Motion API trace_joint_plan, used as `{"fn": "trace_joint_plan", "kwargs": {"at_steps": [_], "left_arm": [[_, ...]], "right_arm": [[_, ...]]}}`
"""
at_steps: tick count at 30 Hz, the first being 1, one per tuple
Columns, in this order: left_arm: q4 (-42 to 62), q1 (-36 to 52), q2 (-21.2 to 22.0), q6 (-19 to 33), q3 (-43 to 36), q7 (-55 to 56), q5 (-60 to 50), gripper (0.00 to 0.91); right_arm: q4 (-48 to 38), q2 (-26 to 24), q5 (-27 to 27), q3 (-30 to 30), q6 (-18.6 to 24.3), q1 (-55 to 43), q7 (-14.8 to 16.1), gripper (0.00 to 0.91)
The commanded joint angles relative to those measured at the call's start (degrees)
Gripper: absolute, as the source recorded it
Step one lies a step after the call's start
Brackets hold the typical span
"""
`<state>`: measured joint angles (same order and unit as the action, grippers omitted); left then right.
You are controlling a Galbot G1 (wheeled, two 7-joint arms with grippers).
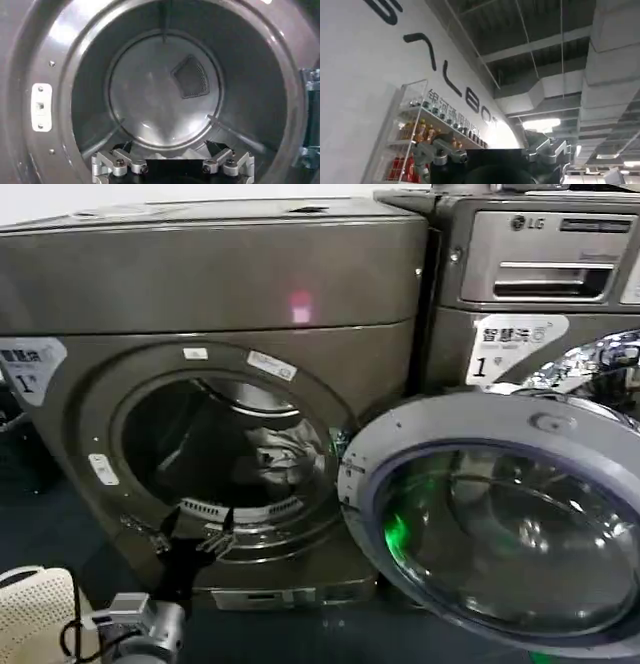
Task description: Grasp the clothes from the dryer.
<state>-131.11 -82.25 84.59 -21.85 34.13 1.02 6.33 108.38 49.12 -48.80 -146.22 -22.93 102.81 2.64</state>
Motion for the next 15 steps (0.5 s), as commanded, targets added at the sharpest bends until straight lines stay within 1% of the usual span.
{"fn": "trace_joint_plan", "kwargs": {"at_steps": [1,15], "left_arm": [[0.05,-0.03,-0.02,-0.04,0.02,0.10,-0.31,0.907],[-0.30,-0.32,-0.12,0.05,0.09,-0.10,0.02,0.907]], "right_arm": [[0.07,0.07,0.02,0.02,0.04,-0.03,0.02,0.907],[0.02,-0.06,0.07,0.05,0.07,0.18,0.34,0.907]]}}
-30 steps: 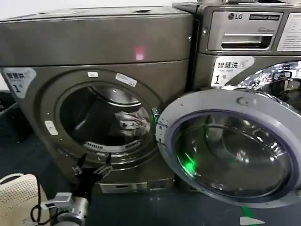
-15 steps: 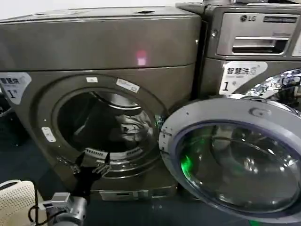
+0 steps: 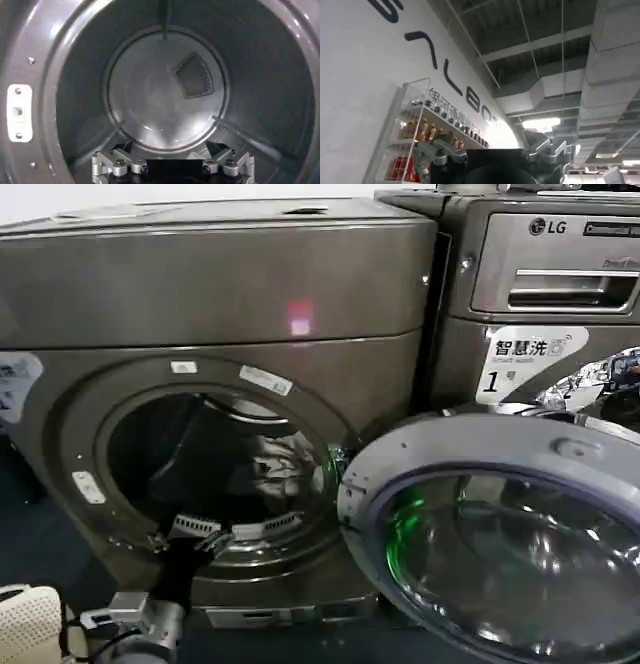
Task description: Grasp the clothes from the dryer.
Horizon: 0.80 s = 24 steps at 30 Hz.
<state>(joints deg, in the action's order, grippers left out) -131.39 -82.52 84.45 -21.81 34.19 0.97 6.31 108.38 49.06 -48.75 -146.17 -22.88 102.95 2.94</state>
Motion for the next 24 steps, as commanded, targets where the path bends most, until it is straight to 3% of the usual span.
{"fn": "trace_joint_plan", "kwargs": {"at_steps": [1,24], "left_arm": [[-0.12,-0.11,0.03,0.02,0.01,-0.08,0.05,0.907],[0.37,0.56,-0.07,0.34,-0.20,-0.44,0.00,0.907]], "right_arm": [[-0.02,0.00,0.02,0.00,0.03,0.02,0.03,0.907],[0.62,0.43,0.53,-0.35,-0.80,0.27,0.32,0.907]]}}
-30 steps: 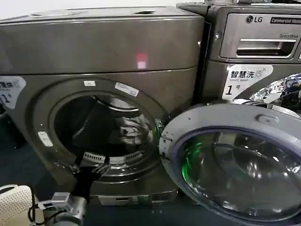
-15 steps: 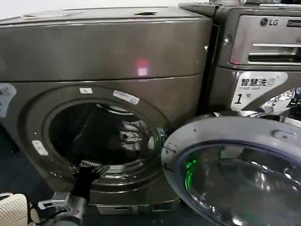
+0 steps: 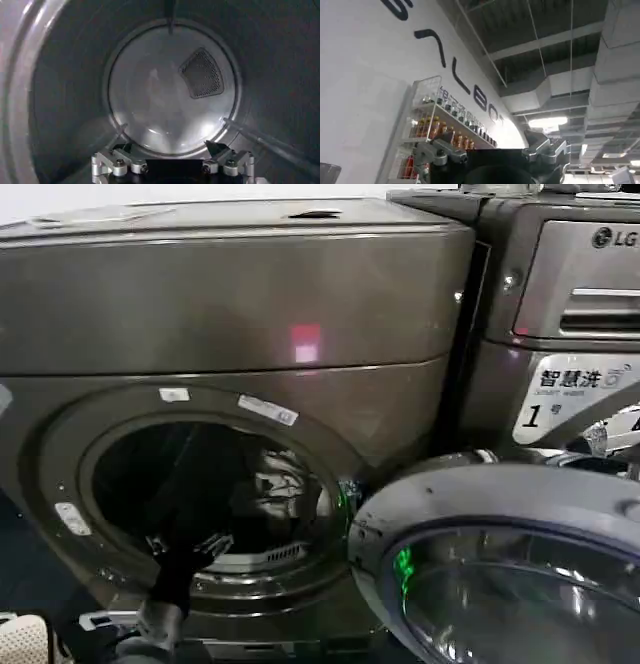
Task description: Grasp the clothes from the dryer.
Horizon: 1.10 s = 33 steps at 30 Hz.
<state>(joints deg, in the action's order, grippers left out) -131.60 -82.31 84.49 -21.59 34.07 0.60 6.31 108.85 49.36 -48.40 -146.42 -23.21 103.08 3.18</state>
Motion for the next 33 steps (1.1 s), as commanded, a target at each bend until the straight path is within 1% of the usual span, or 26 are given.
{"fn": "trace_joint_plan", "kwargs": {"at_steps": [1,3,4,6,9,14,15,16,18,19,21,25,28,33], "left_arm": [[0.95,0.71,-0.18,0.19,-0.03,-0.07,0.05,0.907],[1.88,1.61,-0.33,0.46,0.23,-0.07,0.13,0.907],[2.46,2.18,-0.50,0.53,0.28,-0.07,0.33,0.907],[3.42,3.41,-0.76,0.72,0.16,-0.10,0.46,0.907],[6.49,7.22,-1.38,1.27,-0.25,-0.22,0.77,0.907],[16.95,18.70,-2.35,2.93,-1.42,-0.20,1.81,0.907],[21.02,20.86,-2.51,3.20,-1.95,-0.15,2.58,0.907],[22.77,22.77,-2.60,3.53,-2.26,-0.15,2.65,0.907],[28.77,28.77,-2.74,4.22,-2.94,-0.17,2.66,0.907],[29.46,29.11,-2.73,4.64,-3.06,-0.18,2.69,0.907],[35.45,35.04,-2.58,6.47,-3.44,-0.10,2.55,0.907],[43.85,41.26,-2.50,7.58,-4.67,-0.16,1.94,0.907],[52.15,45.65,-1.88,9.12,-5.41,-0.20,0.38,0.907],[60.50,51.56,-1.94,11.39,-6.66,-1.10,-0.53,0.907]], "right_arm": [[0.20,0.15,0.61,-0.26,-0.95,0.23,0.10,0.907],[0.41,0.21,1.01,-0.85,-2.59,0.60,0.35,0.907],[0.59,0.38,1.55,-1.08,-3.40,0.85,1.44,0.907],[0.96,0.73,2.16,-1.24,-3.30,1.13,2.22,0.907],[1.19,0.78,2.72,-1.73,-3.59,1.47,2.08,0.907],[0.86,0.76,2.74,-2.95,-3.49,2.40,2.77,0.907],[0.75,0.77,2.73,-3.16,-3.41,2.55,2.73,0.907],[0.68,0.77,2.74,-3.23,-3.32,2.60,2.72,0.907],[0.63,0.88,2.76,-3.36,-3.25,2.73,2.65,0.907],[0.72,0.96,2.76,-3.39,-3.19,2.79,2.68,0.907],[0.83,1.05,2.74,-3.63,-3.06,3.01,2.76,0.907],[0.55,0.99,2.72,-4.20,-2.75,3.35,2.73,0.907],[0.78,1.15,2.58,-4.14,-2.65,3.25,2.72,0.907],[0.18,1.20,2.55,-4.63,-2.36,3.48,2.69,0.907]]}}
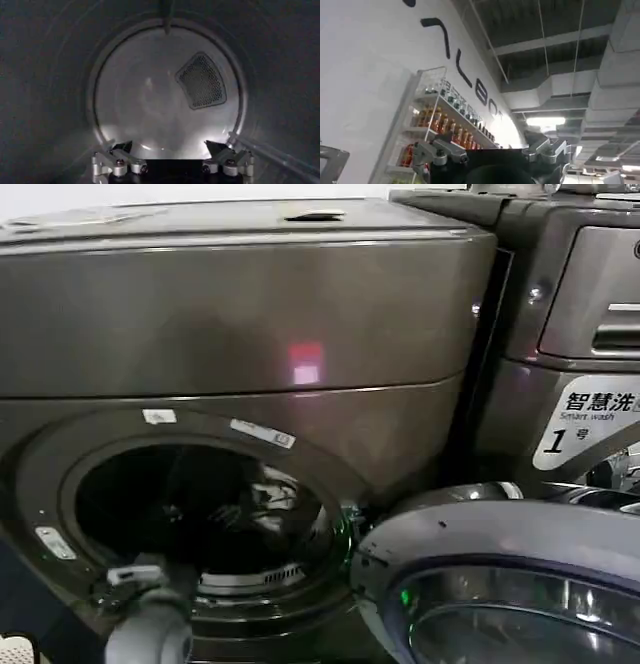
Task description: Grasp the clothes from the dryer.
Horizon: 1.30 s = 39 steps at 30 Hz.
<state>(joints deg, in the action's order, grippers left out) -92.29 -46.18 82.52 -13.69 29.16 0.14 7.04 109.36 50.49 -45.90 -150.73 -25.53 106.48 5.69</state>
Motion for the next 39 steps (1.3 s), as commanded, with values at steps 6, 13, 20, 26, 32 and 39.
{"fn": "trace_joint_plan", "kwargs": {"at_steps": [6,13,20,26,32,39], "left_arm": [[32.98,23.31,0.12,4.85,-3.17,-4.14,-2.80,0.907],[47.86,31.46,-2.87,6.81,-8.13,-24.93,-7.58,0.907],[63.75,41.27,-5.23,11.41,-16.16,-43.63,-19.96,0.907],[71.95,48.29,-5.22,19.12,-21.88,-53.85,-39.63,0.907],[75.01,51.80,-4.65,22.46,-22.20,-56.29,-54.14,0.907],[75.17,52.59,-4.52,20.55,-25.66,-55.55,-63.36,0.907]], "right_arm": [[-0.38,0.04,0.04,0.35,0.15,-0.60,0.23,0.907],[-1.19,-0.66,0.12,0.78,0.22,-1.39,0.34,0.907],[-0.91,-1.00,0.30,1.88,0.19,-2.16,0.41,0.907],[-1.21,-0.92,0.58,1.73,0.21,-2.07,0.63,0.907],[-1.31,-0.72,0.70,1.28,0.22,-1.77,0.66,0.907],[-1.30,-0.59,0.70,0.42,0.18,-1.03,0.67,0.907]]}}
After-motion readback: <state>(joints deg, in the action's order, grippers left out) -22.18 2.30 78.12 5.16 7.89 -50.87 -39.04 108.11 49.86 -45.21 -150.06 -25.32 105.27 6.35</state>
